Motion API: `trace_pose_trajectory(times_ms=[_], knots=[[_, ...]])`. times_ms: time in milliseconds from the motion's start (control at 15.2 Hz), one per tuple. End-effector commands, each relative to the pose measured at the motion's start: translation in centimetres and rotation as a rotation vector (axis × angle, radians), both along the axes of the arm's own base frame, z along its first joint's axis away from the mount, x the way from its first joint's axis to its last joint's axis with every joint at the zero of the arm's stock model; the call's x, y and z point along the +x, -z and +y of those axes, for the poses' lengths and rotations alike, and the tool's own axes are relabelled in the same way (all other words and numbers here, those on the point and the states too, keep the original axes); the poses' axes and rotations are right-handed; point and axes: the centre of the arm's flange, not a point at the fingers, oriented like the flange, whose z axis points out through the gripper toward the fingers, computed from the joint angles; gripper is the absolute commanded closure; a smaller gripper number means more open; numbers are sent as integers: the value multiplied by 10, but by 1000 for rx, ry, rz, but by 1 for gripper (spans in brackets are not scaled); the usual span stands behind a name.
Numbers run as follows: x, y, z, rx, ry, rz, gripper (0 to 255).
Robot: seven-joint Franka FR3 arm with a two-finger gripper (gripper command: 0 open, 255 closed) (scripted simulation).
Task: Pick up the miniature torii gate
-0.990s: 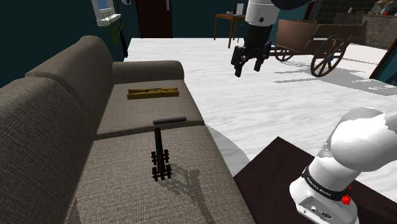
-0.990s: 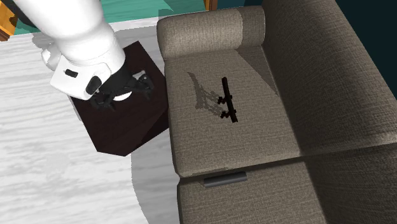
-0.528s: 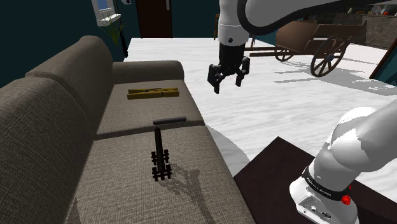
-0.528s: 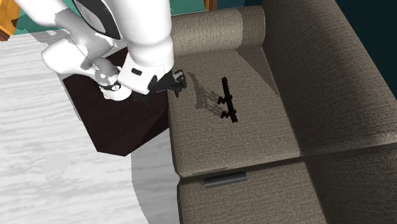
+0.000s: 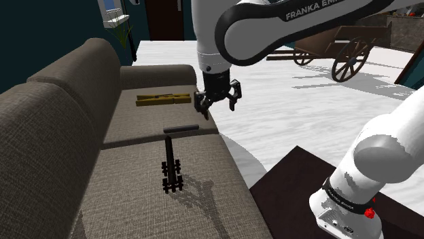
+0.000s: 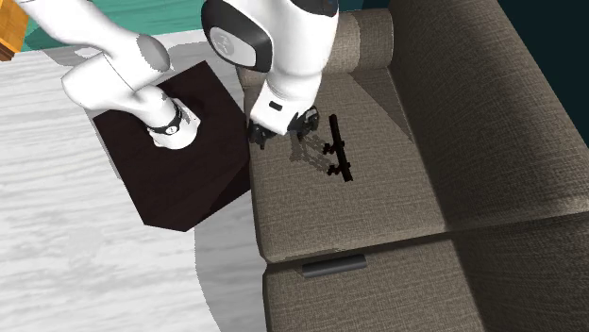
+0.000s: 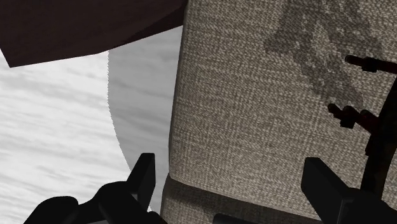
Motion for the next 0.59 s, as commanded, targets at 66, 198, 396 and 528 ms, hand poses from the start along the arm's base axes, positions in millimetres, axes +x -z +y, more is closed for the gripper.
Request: trace_pose_trajectory(times_ms=[66,198,396,528], knots=[[12,26,32,-16,27,12,0],[20,42,54,-27,43,19,0],[32,66,86,-44,67,31,0],[41,83,108,-55,84,39,0]])
